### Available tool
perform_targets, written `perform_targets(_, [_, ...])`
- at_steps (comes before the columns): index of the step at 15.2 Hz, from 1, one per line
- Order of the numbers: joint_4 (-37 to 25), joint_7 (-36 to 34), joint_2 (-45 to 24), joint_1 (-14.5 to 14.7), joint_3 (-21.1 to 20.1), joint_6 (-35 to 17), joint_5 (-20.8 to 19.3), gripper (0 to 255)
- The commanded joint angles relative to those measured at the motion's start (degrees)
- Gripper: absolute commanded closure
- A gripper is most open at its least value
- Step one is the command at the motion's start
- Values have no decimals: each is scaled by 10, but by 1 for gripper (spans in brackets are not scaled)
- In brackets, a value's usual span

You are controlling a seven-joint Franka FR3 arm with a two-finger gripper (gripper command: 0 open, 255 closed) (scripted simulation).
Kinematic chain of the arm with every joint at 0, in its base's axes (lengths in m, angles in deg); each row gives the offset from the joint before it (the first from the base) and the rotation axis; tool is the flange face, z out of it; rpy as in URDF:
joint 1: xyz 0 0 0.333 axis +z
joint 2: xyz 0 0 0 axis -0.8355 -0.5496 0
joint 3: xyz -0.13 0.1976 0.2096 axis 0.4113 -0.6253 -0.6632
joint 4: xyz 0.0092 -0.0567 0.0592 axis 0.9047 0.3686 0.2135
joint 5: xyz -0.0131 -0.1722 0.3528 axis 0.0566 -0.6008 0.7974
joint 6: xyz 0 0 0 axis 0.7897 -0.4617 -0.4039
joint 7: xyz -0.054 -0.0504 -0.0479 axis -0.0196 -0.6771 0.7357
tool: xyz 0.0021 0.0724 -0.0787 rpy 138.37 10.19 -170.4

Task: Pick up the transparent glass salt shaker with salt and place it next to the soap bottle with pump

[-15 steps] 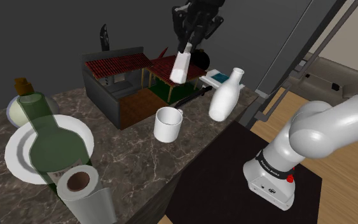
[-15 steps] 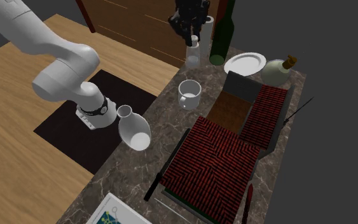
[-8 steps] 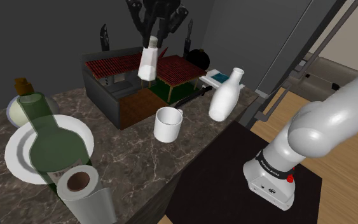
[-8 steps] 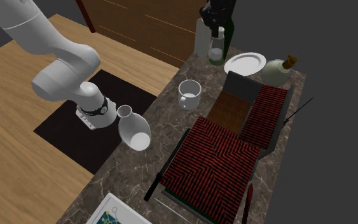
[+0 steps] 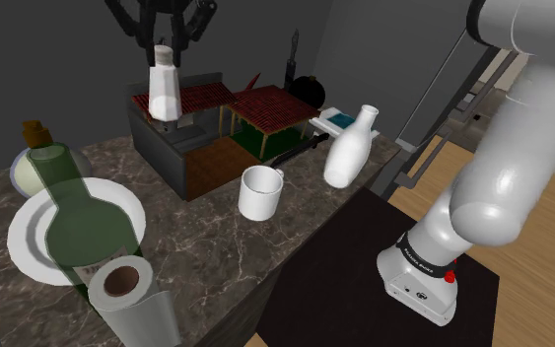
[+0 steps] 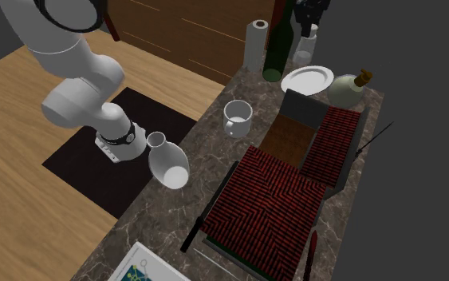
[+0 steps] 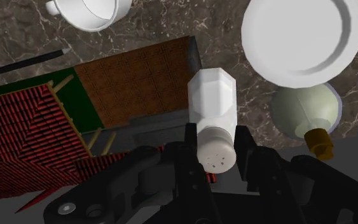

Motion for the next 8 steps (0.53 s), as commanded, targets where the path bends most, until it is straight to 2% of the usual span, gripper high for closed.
perform_targets(1, [-81,-26,-72,45,-1,33,-54,255])
perform_targets(4, [-222,-37,-171,130,17,90,-118,255])
perform_targets(8, [-161,-45,-153,107,15,47,-106,255])
